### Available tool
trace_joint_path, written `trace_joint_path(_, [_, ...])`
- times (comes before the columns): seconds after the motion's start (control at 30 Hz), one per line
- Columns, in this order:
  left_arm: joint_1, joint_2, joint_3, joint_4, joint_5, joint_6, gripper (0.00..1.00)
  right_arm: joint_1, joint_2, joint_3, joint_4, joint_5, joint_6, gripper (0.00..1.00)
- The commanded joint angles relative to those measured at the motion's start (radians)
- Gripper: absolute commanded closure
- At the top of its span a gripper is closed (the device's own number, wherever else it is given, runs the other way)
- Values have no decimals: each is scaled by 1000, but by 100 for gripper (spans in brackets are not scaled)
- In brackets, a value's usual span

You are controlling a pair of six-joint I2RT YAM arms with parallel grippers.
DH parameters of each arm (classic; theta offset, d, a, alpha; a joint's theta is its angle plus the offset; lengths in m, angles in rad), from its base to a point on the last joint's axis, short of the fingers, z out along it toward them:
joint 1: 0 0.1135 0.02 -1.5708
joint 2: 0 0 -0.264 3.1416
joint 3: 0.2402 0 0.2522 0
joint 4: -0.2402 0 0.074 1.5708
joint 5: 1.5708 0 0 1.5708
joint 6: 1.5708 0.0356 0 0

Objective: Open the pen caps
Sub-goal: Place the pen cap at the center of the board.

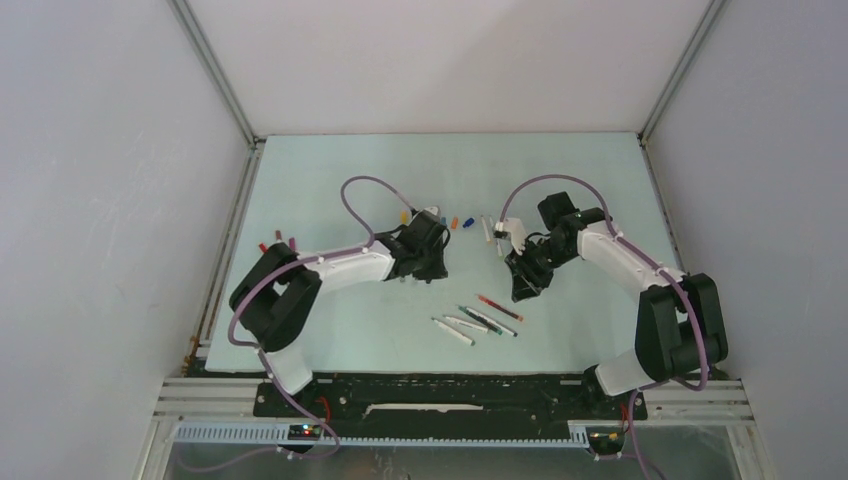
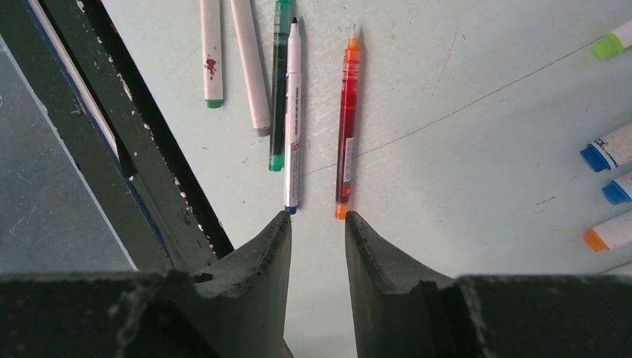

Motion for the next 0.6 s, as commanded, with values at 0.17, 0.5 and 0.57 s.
trace_joint_path(0.17, [-9,108,183,-130,-42,76,89,-3,-49,36,-8,-29,-20,64])
trace_joint_path(0.5, [-8,154,247,-193,-79,99,79,-3,-57,35,-8,-32,-22,64])
trace_joint_path(0.57, [-8,162,253,-199,-76,101,77,-4,-57,35,-9,-32,-22,64])
